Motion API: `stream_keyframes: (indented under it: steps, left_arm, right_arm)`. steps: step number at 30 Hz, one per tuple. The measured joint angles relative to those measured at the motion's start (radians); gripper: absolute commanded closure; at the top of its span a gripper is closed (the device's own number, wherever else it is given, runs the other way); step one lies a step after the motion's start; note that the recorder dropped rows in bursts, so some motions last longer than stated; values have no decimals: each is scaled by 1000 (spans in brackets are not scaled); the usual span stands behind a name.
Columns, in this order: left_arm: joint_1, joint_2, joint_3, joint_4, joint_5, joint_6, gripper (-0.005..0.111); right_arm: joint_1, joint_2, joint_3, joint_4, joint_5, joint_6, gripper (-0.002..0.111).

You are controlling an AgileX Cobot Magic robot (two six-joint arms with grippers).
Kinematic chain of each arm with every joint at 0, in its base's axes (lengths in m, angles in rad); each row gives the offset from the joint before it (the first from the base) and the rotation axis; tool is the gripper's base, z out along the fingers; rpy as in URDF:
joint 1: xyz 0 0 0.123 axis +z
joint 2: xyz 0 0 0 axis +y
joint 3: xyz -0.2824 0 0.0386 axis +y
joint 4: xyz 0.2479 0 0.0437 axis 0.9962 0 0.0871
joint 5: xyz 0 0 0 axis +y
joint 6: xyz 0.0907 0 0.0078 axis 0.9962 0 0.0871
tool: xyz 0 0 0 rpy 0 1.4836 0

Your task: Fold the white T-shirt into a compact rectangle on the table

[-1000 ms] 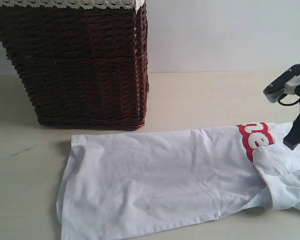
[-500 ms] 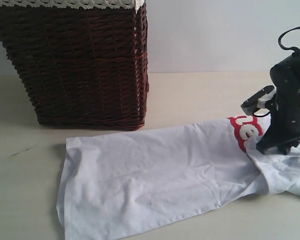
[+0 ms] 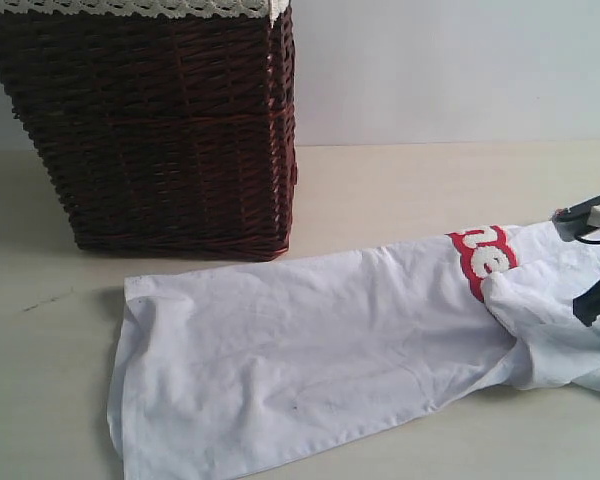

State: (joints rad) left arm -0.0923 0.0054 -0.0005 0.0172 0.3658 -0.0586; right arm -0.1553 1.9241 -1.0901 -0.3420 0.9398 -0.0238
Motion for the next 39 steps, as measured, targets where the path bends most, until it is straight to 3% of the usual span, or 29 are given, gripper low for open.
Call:
stream_keyframes:
  steps: [5, 8, 11, 12, 22, 24, 30, 34, 39]
  left_arm:
    - [0, 0, 0, 0, 0, 0, 107]
    - [0, 0, 0, 0, 0, 0, 107]
    - [0, 0, 0, 0, 0, 0, 107]
    - [0, 0, 0, 0, 0, 0, 107]
    - [0, 0, 0, 0, 0, 0, 107]
    - [0, 0, 0, 0, 0, 0, 107]
    - [0, 0, 0, 0, 0, 0, 107]
    - [0, 0, 0, 0, 0, 0, 107]
    - [0, 0, 0, 0, 0, 0, 107]
  right_arm:
    - [-4, 0, 2, 107, -70, -95, 59]
    - [-4, 0, 2, 134, -88, -135, 77]
    - [-4, 0, 2, 141, -94, -160, 107]
    - [-4, 0, 2, 143, -97, -181, 108]
    - [-4, -4, -70, 259, -21, -265, 107]
    - [-4, -16, -79, 351, -10, -329, 100]
    - [25, -47, -98, 594, 63, -513, 61]
    - [105, -60, -100, 576, 84, -522, 60]
    - [186, -60, -100, 431, 95, -397, 60]
